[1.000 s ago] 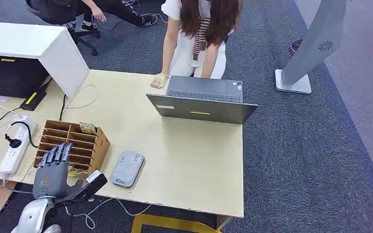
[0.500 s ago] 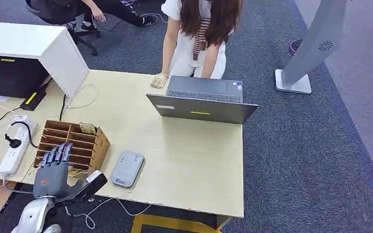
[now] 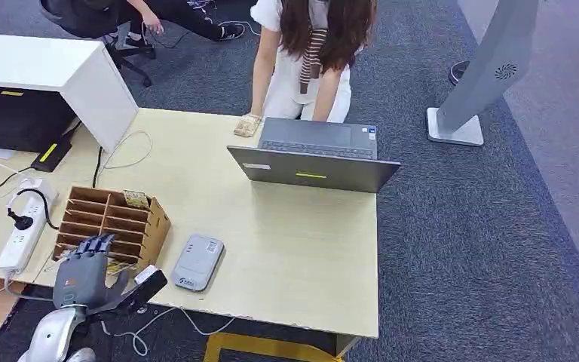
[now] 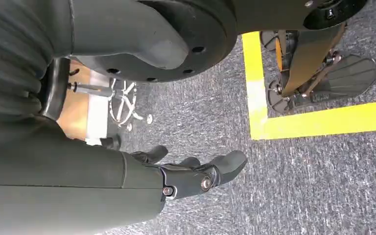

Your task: Pass the card to the sensor for recognition and then transmit it.

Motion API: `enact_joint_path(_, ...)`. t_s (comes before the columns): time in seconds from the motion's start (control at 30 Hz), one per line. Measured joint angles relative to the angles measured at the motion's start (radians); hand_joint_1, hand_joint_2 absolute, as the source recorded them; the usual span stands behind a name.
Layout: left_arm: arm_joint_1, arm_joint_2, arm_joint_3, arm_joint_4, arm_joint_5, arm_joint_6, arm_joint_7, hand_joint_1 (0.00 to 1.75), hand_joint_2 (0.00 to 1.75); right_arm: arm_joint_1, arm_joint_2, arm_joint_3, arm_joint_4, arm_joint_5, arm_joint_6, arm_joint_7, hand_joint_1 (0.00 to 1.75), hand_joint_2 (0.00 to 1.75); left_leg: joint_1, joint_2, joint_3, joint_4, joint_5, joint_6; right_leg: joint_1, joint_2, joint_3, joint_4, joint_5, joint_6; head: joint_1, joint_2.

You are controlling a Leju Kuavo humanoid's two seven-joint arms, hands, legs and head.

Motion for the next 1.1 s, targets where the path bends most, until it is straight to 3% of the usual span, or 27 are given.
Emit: enact_joint_path(1.1, -0.001, -0.014, 0.000, 0.008, 0.025, 0.067, -0.035, 1.75, 1.75, 0.000, 0.000, 0.000, 0.000, 0.013, 0.001, 0.002, 0.00, 1.75, 0.000, 0.000, 0.000, 0.000, 0.000, 0.000, 0.000, 0.000, 0.000, 0.000, 0.000, 0.000, 0.000, 0.000)
